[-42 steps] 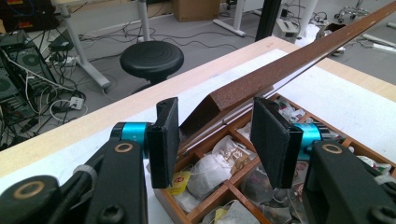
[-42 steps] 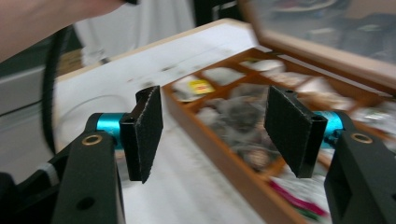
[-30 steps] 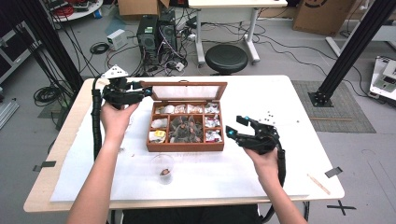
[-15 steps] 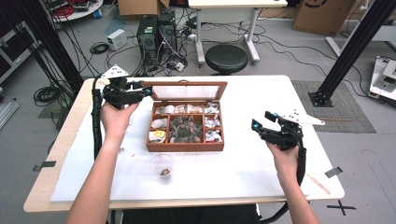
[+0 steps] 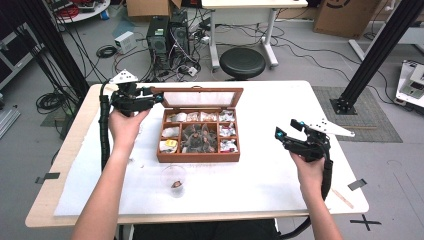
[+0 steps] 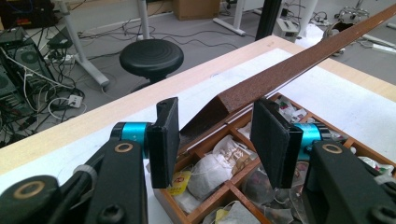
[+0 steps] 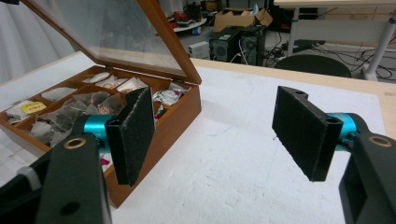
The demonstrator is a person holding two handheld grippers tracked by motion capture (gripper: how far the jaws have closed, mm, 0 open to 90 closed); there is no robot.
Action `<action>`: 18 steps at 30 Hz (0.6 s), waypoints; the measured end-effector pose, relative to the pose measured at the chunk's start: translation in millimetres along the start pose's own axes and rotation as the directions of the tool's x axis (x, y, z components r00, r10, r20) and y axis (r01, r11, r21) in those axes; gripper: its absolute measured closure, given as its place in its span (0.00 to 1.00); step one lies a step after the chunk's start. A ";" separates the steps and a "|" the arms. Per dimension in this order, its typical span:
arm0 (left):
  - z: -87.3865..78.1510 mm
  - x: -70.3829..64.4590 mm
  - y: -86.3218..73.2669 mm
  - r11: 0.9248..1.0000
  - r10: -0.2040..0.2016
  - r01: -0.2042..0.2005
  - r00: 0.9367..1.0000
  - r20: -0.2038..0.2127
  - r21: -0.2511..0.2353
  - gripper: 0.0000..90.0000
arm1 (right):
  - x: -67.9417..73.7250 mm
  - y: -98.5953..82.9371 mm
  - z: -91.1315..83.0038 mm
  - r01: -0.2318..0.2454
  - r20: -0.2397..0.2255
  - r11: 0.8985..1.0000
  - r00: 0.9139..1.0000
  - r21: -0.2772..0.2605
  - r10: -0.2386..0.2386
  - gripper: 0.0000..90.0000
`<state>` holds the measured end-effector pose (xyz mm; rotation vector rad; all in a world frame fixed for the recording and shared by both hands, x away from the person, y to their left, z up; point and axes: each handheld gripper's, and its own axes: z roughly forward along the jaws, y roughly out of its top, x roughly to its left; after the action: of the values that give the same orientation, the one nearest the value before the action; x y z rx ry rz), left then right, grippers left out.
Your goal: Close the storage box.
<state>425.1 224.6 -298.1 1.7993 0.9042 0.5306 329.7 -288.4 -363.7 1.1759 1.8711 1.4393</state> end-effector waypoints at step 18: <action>-0.7 -3.0 -1.4 1.000 -0.016 0.016 1.000 -0.012 0.003 0.58 | -0.8 -2.2 -4.1 0.003 0.011 1.000 1.000 -0.016 -0.003 0.34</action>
<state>422.3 223.0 -298.9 1.7922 0.9270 0.5304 326.1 -291.3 -364.5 1.1701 1.8498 1.4412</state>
